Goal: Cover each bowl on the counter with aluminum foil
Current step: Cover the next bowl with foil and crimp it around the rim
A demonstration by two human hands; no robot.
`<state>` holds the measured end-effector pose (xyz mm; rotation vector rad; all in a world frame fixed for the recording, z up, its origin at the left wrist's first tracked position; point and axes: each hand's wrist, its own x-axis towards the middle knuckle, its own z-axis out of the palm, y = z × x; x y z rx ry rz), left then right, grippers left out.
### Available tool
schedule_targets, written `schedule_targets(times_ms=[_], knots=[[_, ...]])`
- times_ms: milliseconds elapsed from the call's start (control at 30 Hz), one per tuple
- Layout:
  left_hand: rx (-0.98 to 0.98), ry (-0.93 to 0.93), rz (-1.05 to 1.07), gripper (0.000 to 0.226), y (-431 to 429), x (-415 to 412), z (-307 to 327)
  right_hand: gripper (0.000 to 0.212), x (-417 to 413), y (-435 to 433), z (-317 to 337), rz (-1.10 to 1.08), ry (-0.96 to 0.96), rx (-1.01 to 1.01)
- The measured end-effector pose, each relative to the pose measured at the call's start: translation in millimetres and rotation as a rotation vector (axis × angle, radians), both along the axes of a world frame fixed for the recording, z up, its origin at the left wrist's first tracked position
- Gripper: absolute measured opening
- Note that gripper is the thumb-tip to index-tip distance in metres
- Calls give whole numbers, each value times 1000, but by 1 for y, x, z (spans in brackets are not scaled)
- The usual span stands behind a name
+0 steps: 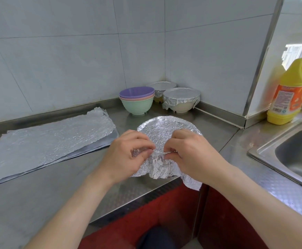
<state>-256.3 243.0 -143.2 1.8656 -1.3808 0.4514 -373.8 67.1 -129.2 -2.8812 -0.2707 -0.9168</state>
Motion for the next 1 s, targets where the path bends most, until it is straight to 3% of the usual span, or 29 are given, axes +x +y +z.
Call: schedule_targets(times_ms=[233,367,567,800,1000], knots=[[-47,-33,-24,10,-9,-7,0,19,4,9,1,41,10,59],[-23,47,-3,12,3,0,5,22,-5,2,12,72,85,207],[-45,106,35,22,11,-4,11,8,-13,-17,17,119,102,412],[1,88,-2,12,-4,-15,9,21,-9,-9,13,110,159,316],[9,0,-10,8,-6,-16,5,13,-5,-4,9,86,86,99]])
